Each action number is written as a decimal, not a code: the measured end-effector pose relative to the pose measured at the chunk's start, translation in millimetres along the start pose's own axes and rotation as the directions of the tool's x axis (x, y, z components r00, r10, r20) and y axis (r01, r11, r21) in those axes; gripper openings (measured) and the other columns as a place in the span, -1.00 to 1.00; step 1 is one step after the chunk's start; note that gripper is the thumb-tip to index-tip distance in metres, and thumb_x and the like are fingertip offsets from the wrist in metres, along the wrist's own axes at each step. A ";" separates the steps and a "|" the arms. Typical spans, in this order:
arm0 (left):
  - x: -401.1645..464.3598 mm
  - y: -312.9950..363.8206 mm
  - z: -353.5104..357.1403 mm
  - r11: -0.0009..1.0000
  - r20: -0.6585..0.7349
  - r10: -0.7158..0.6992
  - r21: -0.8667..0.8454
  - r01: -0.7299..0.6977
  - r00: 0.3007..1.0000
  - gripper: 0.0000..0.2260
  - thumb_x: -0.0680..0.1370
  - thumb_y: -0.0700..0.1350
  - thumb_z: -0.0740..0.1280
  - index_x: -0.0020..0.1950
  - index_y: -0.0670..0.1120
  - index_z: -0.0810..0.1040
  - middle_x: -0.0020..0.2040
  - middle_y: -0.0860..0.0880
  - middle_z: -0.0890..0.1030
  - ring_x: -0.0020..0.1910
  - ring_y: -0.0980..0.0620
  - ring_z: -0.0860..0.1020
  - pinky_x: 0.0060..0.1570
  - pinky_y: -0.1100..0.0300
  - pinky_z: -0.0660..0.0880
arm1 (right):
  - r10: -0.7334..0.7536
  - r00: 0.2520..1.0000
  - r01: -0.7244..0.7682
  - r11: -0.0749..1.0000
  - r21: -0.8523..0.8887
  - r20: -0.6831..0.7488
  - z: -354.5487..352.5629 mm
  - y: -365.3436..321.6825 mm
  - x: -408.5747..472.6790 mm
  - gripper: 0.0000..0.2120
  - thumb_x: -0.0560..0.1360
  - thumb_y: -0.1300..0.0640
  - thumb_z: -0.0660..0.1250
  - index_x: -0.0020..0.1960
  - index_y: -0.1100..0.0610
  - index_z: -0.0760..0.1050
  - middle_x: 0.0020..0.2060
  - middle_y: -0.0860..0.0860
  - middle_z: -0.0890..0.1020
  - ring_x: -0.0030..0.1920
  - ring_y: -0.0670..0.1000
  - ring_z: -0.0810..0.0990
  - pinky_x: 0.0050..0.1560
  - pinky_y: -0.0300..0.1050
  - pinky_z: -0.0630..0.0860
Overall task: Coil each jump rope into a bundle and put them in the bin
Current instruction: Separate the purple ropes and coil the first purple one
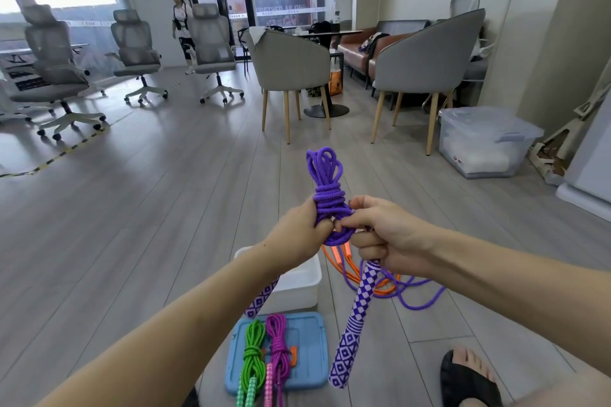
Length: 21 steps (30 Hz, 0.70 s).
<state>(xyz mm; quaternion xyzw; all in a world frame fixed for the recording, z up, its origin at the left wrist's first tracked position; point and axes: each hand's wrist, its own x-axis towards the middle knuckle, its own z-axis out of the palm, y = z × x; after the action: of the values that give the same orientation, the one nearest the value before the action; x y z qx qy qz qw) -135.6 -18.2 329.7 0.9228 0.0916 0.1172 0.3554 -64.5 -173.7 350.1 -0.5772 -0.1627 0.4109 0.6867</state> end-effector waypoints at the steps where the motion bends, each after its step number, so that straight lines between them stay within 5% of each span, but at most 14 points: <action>1: -0.4 -0.8 -0.6 0.999 0.003 0.019 0.027 -0.019 1.000 -0.93 0.64 -0.16 0.25 0.07 0.01 0.40 -0.17 0.07 0.54 -0.24 0.08 0.49 -0.21 0.18 0.44 | 0.002 1.000 -0.002 1.000 -0.029 0.000 -0.2 -0.3 -2.8 -0.78 0.60 0.43 0.20 0.06 0.13 0.34 -0.34 0.06 0.48 -0.58 -0.14 0.16 -0.61 -0.29 0.05; 6: 1.1 1.1 -0.1 0.995 0.040 0.062 0.075 -0.065 0.997 -0.93 0.62 -0.17 0.25 -0.01 0.00 0.40 -0.20 0.01 0.54 -0.22 -0.07 0.48 -0.23 0.12 0.42 | -0.007 1.000 0.010 0.994 -0.113 0.027 -5.8 -3.3 -10.7 -0.79 0.62 0.34 0.27 0.16 0.10 0.36 -0.28 0.06 0.52 -0.55 -0.13 0.13 -0.57 -0.27 0.02; 10: 1.0 15.6 -3.5 0.966 0.188 -0.065 -0.233 0.109 0.980 -0.91 0.58 -0.25 0.25 -0.05 -0.08 0.44 -0.33 -0.01 0.35 -0.39 0.05 0.30 -0.44 0.26 0.28 | -0.087 0.993 0.106 0.951 -0.289 0.077 -18.6 -10.0 -10.9 -0.88 0.67 0.14 0.30 0.11 0.09 0.35 -0.27 0.10 0.53 -0.54 -0.11 0.16 -0.57 -0.27 0.08; 14: -4.3 25.4 1.5 0.913 0.272 -0.149 -0.331 0.238 0.951 -0.84 0.60 -0.27 0.24 -0.13 -0.07 0.36 -0.38 -0.02 0.23 -0.46 0.06 0.18 -0.50 0.23 0.18 | -0.258 0.966 0.234 0.847 -0.477 0.016 -21.2 -9.6 -7.5 -0.85 0.68 0.04 0.28 0.11 0.08 0.36 -0.49 0.00 0.49 -0.59 -0.11 0.24 -0.58 -0.26 0.15; 21: -11.1 32.1 2.4 0.891 0.326 -0.135 -0.373 0.259 0.936 -0.87 0.62 -0.26 0.21 -0.09 -0.10 0.32 -0.38 -0.02 0.20 -0.46 0.07 0.16 -0.51 0.24 0.18 | -0.247 0.969 0.219 0.904 -0.368 -0.030 -11.9 -6.1 5.1 -0.69 0.65 -0.10 0.29 0.13 0.15 0.39 -0.52 0.00 0.46 -0.61 -0.09 0.26 -0.62 -0.28 0.17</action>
<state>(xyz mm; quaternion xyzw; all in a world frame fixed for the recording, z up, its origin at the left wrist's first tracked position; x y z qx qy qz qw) -142.8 -45.9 348.0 0.8202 0.1054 -0.0405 0.5609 -50.8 -177.7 351.1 -0.6855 -0.2770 0.2666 0.6183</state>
